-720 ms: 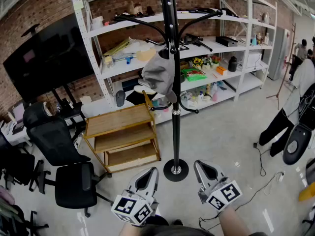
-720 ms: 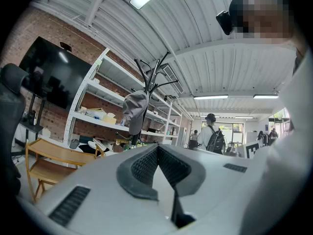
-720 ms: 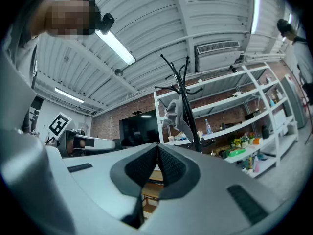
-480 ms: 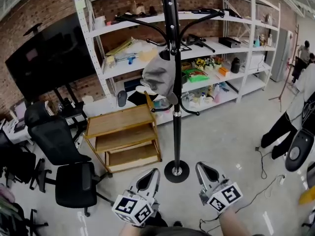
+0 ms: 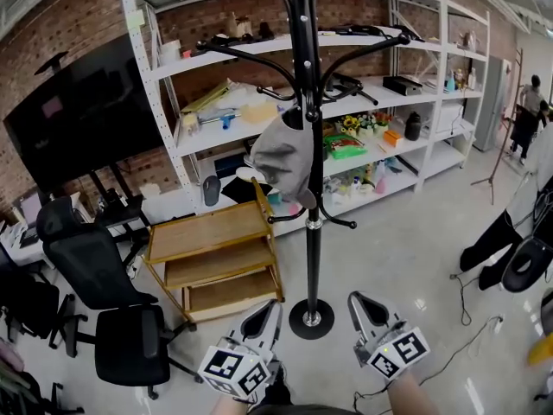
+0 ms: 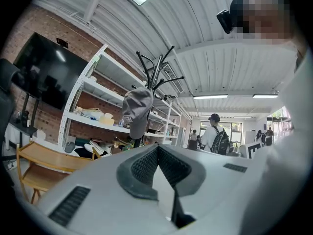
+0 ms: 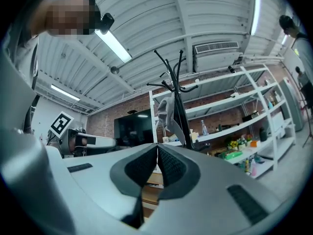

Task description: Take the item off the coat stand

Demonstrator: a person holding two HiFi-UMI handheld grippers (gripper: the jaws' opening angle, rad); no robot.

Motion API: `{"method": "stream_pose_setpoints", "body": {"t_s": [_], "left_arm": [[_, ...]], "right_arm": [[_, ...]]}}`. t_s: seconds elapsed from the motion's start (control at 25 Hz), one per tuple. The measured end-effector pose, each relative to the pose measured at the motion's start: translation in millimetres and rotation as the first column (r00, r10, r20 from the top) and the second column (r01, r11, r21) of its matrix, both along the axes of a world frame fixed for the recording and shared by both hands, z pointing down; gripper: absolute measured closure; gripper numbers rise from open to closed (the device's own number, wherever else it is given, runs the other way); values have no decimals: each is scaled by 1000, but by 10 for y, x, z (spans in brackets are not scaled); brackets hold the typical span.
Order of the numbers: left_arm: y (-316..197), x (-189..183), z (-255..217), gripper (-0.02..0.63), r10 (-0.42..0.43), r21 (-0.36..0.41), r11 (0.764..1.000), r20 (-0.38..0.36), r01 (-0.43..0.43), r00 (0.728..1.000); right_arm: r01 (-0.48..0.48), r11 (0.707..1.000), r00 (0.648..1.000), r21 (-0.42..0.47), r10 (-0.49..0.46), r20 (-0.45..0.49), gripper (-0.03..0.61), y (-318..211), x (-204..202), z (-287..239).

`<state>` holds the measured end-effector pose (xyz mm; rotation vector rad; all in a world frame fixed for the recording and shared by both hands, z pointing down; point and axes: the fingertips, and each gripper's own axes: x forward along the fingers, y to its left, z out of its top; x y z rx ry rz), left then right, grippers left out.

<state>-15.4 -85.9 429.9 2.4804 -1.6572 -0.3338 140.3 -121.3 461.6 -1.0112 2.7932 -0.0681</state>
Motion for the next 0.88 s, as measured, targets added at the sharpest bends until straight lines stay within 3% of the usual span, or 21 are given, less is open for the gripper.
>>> {"method": "stream_pose_setpoints", "body": {"t_s": [0.48,0.88], "left_arm": [[-884,-528,-193,606,24,18,1000,-17,-24,1000],[-1373,-764,-660,607,86,84,993,31,-88,996]], "right_arm": [[-48,998,999,44,48,-4,571,-813,-499,-300],[-111,989,993,99,105,61,569,-1389,-824,-993]]}}
